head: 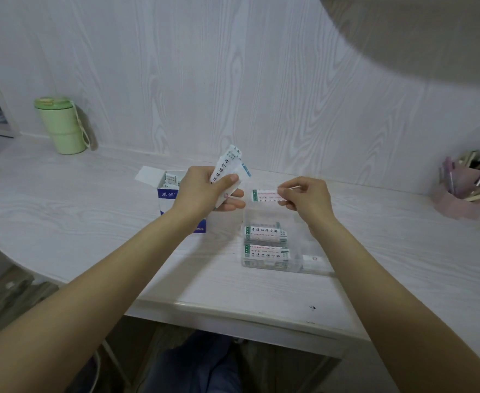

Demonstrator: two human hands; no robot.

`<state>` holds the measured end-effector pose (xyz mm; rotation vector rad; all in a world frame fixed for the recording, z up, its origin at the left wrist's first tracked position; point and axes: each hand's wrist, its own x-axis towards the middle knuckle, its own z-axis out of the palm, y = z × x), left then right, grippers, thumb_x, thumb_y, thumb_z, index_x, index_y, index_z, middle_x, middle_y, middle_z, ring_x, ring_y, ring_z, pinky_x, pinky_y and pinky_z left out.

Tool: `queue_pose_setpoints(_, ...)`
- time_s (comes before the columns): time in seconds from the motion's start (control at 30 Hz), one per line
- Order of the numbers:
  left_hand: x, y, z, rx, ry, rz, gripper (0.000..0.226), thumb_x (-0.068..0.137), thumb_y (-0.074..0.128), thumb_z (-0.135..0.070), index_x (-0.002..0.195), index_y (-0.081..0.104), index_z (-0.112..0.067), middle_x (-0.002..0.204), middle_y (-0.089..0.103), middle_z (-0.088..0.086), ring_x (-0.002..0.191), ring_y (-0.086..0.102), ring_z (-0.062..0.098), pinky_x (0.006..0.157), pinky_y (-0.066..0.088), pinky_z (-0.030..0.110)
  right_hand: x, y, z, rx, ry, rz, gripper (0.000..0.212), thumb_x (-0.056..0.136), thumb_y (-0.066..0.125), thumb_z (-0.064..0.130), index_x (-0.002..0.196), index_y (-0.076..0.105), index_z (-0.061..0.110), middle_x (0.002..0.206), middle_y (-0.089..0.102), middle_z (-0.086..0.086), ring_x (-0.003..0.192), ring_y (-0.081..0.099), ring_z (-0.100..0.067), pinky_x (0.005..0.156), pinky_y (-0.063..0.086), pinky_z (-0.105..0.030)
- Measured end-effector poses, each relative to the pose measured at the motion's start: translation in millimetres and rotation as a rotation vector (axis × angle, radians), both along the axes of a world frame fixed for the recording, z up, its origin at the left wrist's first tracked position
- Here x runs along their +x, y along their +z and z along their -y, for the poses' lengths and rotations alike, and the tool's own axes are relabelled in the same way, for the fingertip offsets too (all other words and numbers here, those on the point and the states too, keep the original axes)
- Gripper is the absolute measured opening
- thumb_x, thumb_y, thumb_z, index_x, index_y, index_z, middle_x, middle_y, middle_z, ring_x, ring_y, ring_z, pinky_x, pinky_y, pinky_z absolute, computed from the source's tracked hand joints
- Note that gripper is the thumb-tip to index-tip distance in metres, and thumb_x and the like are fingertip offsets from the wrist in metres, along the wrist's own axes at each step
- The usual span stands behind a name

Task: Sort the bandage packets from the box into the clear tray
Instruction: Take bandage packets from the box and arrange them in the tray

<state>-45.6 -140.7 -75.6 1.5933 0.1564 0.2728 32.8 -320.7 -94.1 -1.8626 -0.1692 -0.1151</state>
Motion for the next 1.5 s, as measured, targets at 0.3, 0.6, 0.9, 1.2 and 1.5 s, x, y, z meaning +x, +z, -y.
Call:
queue_pose_setpoints(0.3,3,-2,-2,0.011,0.022,0.031,0.021,0.093,0.058,-0.015,0.113,0.059,-0.008,0.078,0.071,0.010,0.063,0.072,0.022,0.055,0.058,0.024,11,-15,-17,-0.650,0.074,0.063,0.008,0.079,0.070,0.004,0.074,0.068,0.010,0.066,0.059,-0.001,0.070,0.063,-0.021,0.064,0.051,-0.029)
queue_pose_setpoints(0.6,2,-4,-5,0.021,0.023,0.029,0.027,0.094,0.058,-0.016,0.119,0.058,-0.005,0.081,0.071,0.011,0.064,0.072,0.022,0.055,0.057,0.023,9,-7,-30,-1.059,0.077,0.062,0.005,0.079,0.074,0.021,0.083,0.070,0.020,0.093,0.068,-0.003,0.089,0.062,-0.023,0.067,0.042,-0.028)
queue_pose_setpoints(0.9,-2,0,-4,-0.012,-0.017,0.033,0.015,0.093,0.059,-0.015,0.108,0.058,-0.013,0.079,0.071,0.009,0.065,0.072,0.023,0.058,0.059,0.025,13,0,-27,-0.857,0.187,0.080,0.015,0.084,0.070,0.030,0.083,0.071,0.015,0.075,0.064,0.004,0.070,0.055,-0.012,0.058,0.038,-0.024)
queue_pose_setpoints(1.2,-15,0,7,-0.041,-0.163,0.016,0.012,0.088,0.065,-0.015,0.099,0.065,-0.012,0.078,0.073,0.008,0.067,0.072,0.021,0.054,0.056,0.020,-33,23,-21,0.151,0.449,-0.102,0.010,0.084,0.069,0.013,0.092,0.070,0.007,0.072,0.065,0.001,0.061,0.056,-0.008,0.052,0.043,-0.017)
queue_pose_setpoints(1.5,-24,1,30,-0.044,-0.230,0.012,0.009,0.091,0.060,-0.014,0.096,0.065,-0.009,0.083,0.072,0.014,0.068,0.072,0.029,0.060,0.060,0.027,-51,22,16,0.105,0.352,-0.043,0.007,0.084,0.069,0.005,0.087,0.068,0.011,0.069,0.063,-0.004,0.060,0.060,-0.008,0.062,0.049,-0.016)
